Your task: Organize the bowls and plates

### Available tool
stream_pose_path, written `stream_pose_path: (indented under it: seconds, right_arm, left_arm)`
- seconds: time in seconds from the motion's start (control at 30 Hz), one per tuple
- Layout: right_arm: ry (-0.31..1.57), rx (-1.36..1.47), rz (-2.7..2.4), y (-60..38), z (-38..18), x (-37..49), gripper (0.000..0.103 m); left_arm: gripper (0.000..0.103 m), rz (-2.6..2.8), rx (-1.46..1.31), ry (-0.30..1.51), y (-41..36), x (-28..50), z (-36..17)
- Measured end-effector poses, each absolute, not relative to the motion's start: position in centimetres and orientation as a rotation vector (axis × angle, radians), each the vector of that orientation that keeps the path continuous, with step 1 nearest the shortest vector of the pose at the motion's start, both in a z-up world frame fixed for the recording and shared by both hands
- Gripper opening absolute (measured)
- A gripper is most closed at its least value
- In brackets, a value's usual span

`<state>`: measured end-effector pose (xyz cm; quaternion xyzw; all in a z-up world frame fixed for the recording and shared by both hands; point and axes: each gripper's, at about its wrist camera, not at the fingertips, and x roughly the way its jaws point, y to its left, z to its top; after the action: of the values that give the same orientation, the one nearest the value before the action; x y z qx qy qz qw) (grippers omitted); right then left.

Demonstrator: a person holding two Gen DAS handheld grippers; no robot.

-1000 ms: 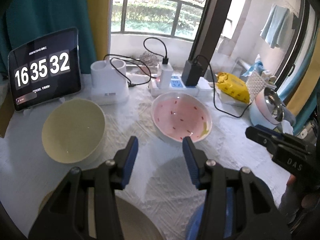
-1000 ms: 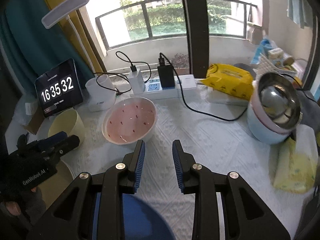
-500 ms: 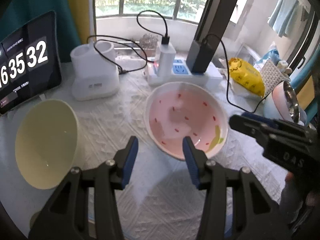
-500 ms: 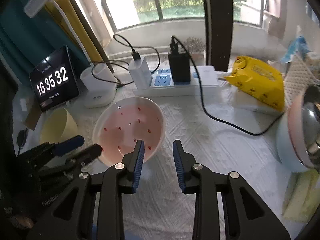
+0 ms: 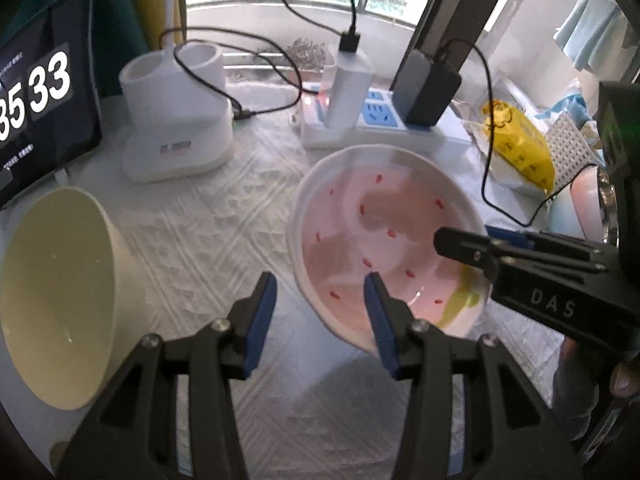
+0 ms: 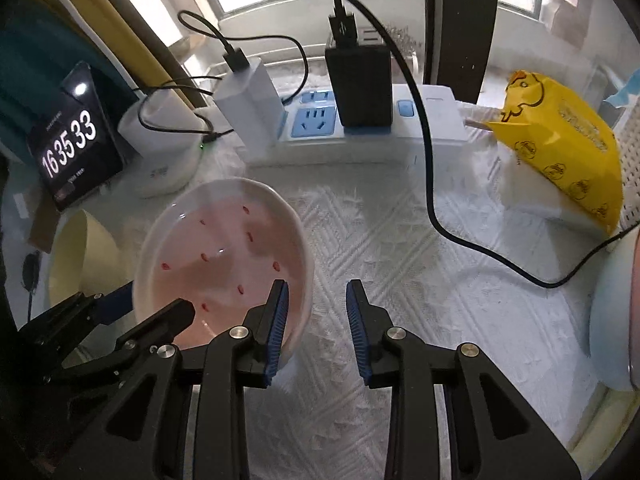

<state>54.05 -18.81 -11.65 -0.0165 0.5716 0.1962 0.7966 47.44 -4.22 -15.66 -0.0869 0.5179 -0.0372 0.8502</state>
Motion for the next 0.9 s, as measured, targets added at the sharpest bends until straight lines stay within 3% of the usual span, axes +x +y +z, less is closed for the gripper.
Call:
stream_pose_path:
  seconds: [0.2,0.37,0.6,0.9]
  right_arm:
    - [1.231,-0.064,0.428,-18.1,-12.4,54.3,0.030]
    - [1.210,-0.101,0.460,-17.0,-12.4,53.8,0.014]
    - [1.162,-0.158,0.451,-16.4,-12.1,52.9,0.013]
    - [1.098,-0.156,0.421,-16.9,-10.0,51.1,0.011]
  left_arm:
    - [0.038,-0.081,-0.195,1.088,-4.3,47.8,-16.2]
    - [0.030,-0.093,-0.190,1.074,-4.6,47.7,-16.3]
    - [0.019,-0.086,-0.221,1.064,-3.8,47.3,-16.3]
    - [0.018,-0.108,-0.234,1.024,-3.6,45.9,-14.8]
